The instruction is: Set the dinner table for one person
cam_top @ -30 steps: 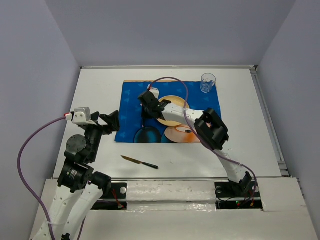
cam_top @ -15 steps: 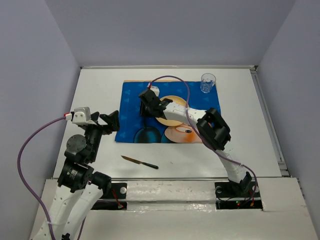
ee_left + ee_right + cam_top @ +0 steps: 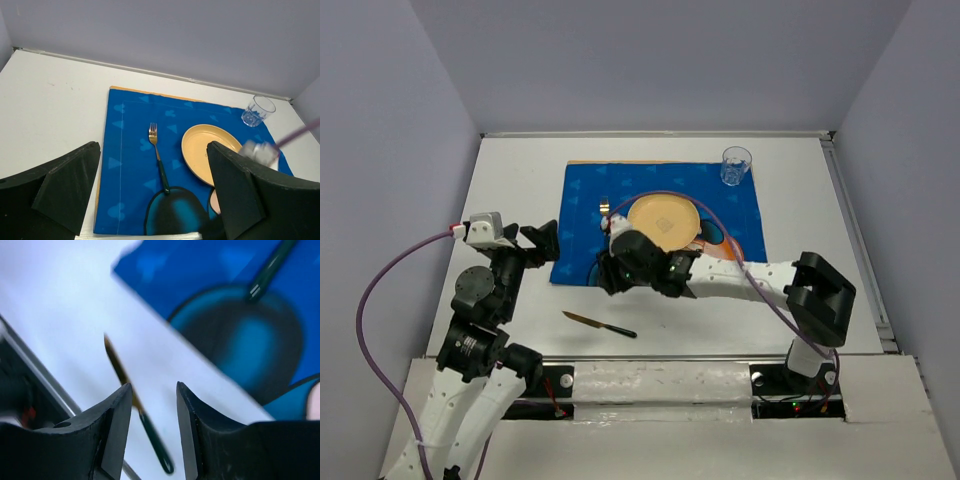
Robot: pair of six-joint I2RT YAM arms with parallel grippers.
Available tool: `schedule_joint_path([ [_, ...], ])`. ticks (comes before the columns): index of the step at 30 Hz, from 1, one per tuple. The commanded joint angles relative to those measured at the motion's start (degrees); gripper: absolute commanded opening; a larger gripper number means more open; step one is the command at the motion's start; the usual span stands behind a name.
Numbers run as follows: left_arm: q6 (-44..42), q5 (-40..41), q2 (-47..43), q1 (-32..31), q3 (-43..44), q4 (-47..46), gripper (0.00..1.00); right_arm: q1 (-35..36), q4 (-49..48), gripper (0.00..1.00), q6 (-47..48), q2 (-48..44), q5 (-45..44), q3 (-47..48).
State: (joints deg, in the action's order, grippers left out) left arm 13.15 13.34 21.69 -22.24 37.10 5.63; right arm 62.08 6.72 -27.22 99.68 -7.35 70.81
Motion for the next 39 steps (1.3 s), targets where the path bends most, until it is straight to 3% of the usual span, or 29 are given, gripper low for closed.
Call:
schedule_joint_path([
  [1, -0.31, 0.02, 1.24, 1.23, 0.34, -2.2, 0.99, 7.24, -0.92, 0.47, 9.64, 0.16, 2.35, -6.99],
  [12, -0.23, -0.69, 2.92, 3.78, 0.34, -2.29, 0.99, 11.22, 2.85, 0.47, 12.02, 6.93, 1.47, -7.0],
  [21, -0.23, -1.04, 3.27, 4.48, 0.43, -2.46, 0.99, 16.14, 9.1, 0.0, 14.57, 12.12, -6.88, -2.52],
  [26, -0.4, 1.5, 2.83, 4.66, 0.69, -1.76, 0.99, 16.75, 7.79, 0.0, 15.09, 7.56, -7.84, -3.04],
  [28, -0.23, 3.0, 2.13, 4.75, 0.87, -1.5, 0.99, 16.75, 6.47, 0.0, 16.23, 1.77, -9.07, -4.09],
  [32, 0.12, 3.62, 0.37, 5.28, 0.69, -1.85, 0.99, 12.55, 2.08, 0.0, 17.21, -10.53, -9.7, -8.04],
  [35, 0.3, 2.57, 0.1, 5.54, 0.52, -2.11, 0.99, 0.79, -3.02, 0.0, 12.75, -18.89, -7.24, -12.34],
  [36, 0.3, 2.13, 0.36, 5.63, 0.52, -2.2, 0.99, -5.51, -3.2, 0.0, 11.76, -19.78, -8.37, -12.79],
  [39, 0.3, 0.81, 0.72, 5.63, 0.52, -2.2, 0.99, -13.28, -3.38, 0.0, 10.7, -19.79, -12.76, -12.54],
])
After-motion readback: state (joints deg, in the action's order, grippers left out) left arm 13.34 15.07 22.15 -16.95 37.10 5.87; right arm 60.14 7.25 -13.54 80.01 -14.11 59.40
